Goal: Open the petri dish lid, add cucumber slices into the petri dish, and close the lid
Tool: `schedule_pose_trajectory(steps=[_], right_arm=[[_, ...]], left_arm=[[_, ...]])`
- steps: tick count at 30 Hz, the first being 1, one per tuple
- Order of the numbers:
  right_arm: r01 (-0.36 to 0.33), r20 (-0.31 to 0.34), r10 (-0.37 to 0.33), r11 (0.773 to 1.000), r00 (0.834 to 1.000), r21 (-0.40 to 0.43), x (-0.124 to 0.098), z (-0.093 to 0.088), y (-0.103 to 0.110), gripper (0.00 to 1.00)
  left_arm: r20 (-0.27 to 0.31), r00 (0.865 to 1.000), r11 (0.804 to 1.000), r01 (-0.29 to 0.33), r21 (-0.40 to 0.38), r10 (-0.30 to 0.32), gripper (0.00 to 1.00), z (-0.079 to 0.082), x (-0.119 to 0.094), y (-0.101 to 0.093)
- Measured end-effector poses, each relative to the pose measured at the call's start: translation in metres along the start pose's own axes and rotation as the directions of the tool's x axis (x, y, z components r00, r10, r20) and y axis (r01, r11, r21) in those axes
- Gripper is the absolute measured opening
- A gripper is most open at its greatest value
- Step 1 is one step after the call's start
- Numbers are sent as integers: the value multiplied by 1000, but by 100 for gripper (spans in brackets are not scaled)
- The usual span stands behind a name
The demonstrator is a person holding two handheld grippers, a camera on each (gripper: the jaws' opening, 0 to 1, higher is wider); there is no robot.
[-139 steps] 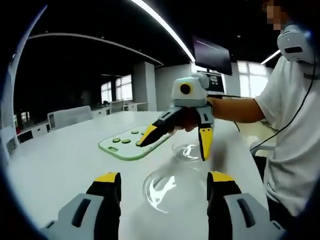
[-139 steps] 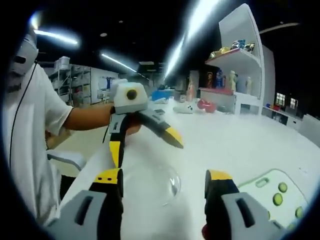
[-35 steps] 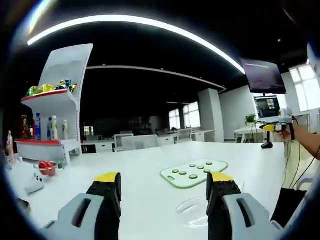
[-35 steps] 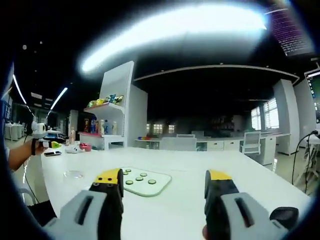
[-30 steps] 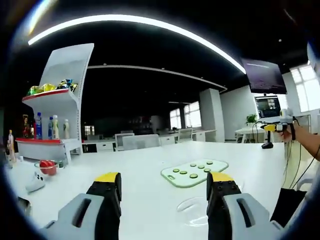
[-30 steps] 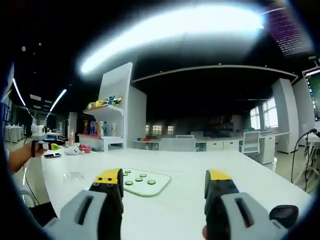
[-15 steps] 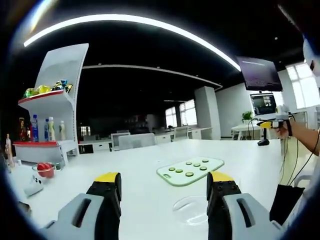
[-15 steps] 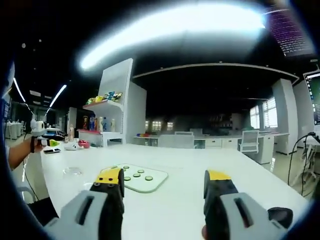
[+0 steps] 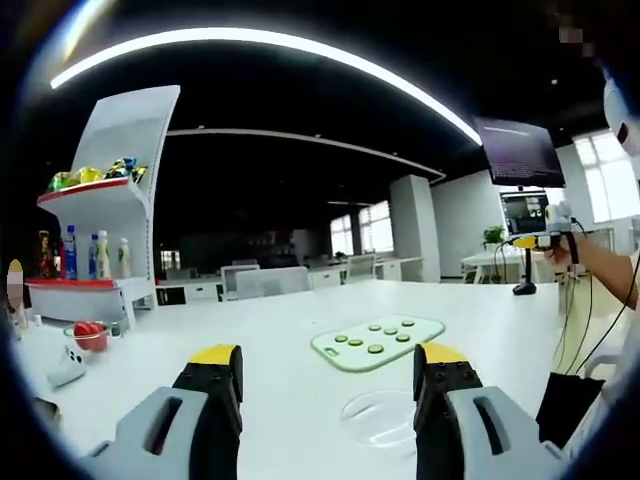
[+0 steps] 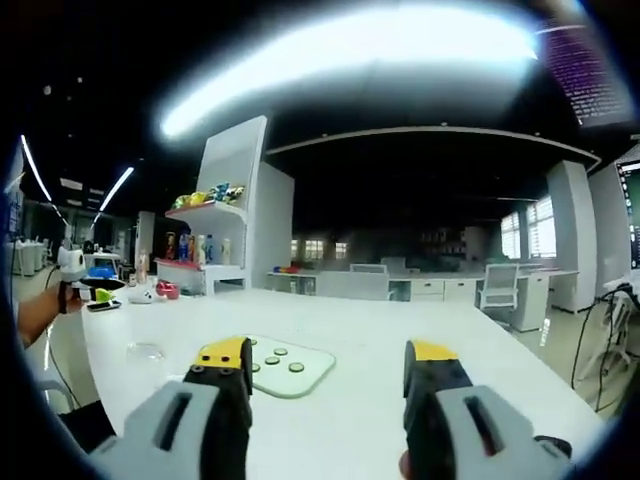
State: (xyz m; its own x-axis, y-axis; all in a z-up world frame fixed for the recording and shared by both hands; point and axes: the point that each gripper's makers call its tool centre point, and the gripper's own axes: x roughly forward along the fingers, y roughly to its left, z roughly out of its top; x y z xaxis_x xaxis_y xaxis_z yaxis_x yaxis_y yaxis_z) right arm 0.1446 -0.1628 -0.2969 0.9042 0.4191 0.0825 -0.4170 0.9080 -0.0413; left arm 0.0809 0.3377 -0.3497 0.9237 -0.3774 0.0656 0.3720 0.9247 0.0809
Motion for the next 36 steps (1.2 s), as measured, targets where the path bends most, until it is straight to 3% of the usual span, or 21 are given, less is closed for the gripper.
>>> schedule_pose_trajectory(steps=[6, 15, 25, 36], right_arm=[[-35, -40, 33, 998, 999, -57, 17, 12, 4, 60], [-98, -150, 88, 993, 985, -60, 54, 4, 5, 57], [-175, -250, 147, 980, 957, -94, 95, -9, 17, 57], [-266, -349, 211, 957, 913, -115, 135, -20, 46, 57]], left_arm=[[-29, 999, 1000, 19, 9, -18, 70, -8, -3, -4], [-34, 998, 998, 58, 3, -58, 70, -7, -6, -12], [-60, 995, 997, 82, 14, -81, 70, -10, -10, -20], [-81, 993, 996, 85, 8, -84, 70, -16, -10, -21]])
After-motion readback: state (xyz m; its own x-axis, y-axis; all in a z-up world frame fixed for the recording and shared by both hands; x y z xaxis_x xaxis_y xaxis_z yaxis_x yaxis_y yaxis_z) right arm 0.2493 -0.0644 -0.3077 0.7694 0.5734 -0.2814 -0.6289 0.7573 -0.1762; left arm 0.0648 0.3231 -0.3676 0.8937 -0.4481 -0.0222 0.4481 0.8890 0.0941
